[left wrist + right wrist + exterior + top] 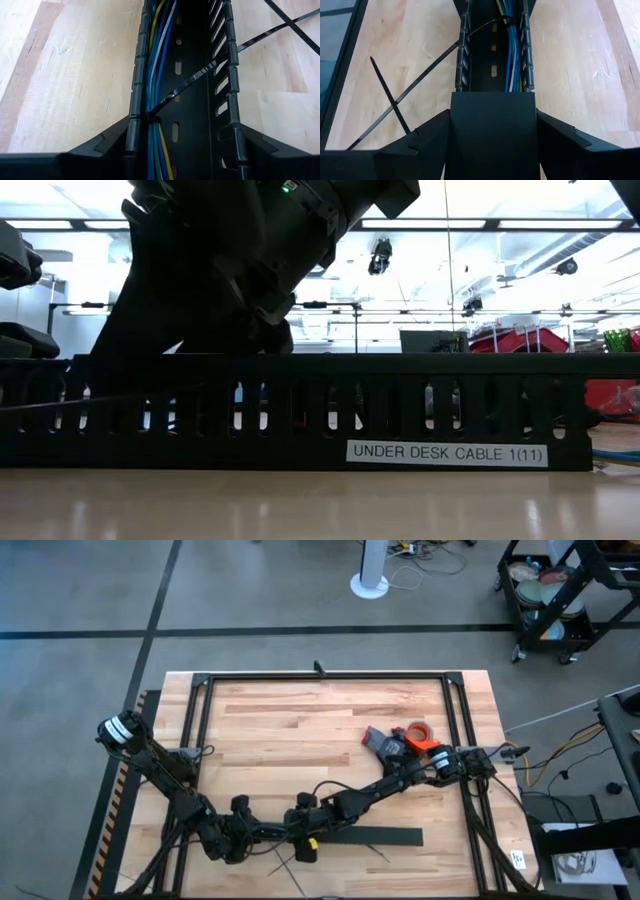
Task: Ziptie cables
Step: Insert the black cable duct cover into the black cable duct
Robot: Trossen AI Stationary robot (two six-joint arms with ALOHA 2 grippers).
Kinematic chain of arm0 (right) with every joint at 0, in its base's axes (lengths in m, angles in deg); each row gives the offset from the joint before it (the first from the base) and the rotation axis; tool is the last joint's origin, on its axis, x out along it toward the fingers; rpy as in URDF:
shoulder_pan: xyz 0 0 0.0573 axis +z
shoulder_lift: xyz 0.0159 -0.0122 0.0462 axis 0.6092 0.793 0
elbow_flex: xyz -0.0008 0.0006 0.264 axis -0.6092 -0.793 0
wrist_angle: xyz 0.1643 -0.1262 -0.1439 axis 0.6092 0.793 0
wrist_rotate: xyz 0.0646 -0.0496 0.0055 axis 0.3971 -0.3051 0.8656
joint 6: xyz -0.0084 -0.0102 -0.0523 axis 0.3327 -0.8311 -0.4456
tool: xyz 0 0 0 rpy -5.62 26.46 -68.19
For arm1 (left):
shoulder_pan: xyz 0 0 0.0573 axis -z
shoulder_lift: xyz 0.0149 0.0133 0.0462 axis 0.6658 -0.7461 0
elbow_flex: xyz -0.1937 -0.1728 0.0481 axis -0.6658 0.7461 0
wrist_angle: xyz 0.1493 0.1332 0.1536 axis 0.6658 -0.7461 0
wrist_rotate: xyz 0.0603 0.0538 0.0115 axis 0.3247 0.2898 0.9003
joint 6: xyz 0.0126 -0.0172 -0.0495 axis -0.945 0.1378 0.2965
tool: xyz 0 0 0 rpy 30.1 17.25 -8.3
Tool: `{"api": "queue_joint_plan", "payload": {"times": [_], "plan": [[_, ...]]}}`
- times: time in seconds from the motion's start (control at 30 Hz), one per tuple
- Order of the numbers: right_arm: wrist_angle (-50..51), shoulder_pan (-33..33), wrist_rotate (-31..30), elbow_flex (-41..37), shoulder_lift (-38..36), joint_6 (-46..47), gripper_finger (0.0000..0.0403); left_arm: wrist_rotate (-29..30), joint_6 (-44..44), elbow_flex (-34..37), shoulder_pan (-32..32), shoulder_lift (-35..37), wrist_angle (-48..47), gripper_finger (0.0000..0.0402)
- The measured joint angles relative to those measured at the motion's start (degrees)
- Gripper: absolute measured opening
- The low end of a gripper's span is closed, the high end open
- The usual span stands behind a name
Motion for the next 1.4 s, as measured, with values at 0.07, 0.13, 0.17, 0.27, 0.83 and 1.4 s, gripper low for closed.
{"api": "queue_joint_plan", "payload": {"times": [0.07, 0.13, 0.17, 0.27, 0.83, 1.4], "plan": [[0.0, 0.0, -0.3, 0.0, 0.0, 1.0, 0.0230, 0.3, 0.1, 0.0, 0.0, 0.0, 0.1, 0.0233], [0.1, -0.1, -0.5, 0.0, 0.0, 2.0, 0.0225, 0.4, 0.5, 0.0, -0.1, 0.0, 0.5, 0.0233], [0.2, -0.2, -0.8, 0.0, 0.0, 2.4, 0.0223, 0.4, 0.7, 0.0, -0.3, 0.0, 0.6, 0.0232], [-0.2, -0.3, -0.9, 0.0, 0.0, 1.7, 0.0224, 0.3, 1.8, 0.0, -0.5, 0.0, 0.7, 0.0232], [-0.4, -0.6, -2.5, 0.0, 0.0, 0.5, 0.0235, 1.3, 1.6, -0.7, -1.2, -2.0, 1.7, 0.0232], [1.2, -0.1, -3.0, 0.1, 0.0, 5.1, 0.0242, 2.1, 2.3, -0.7, -1.6, -1.9, 0.0, 0.0233]]}}
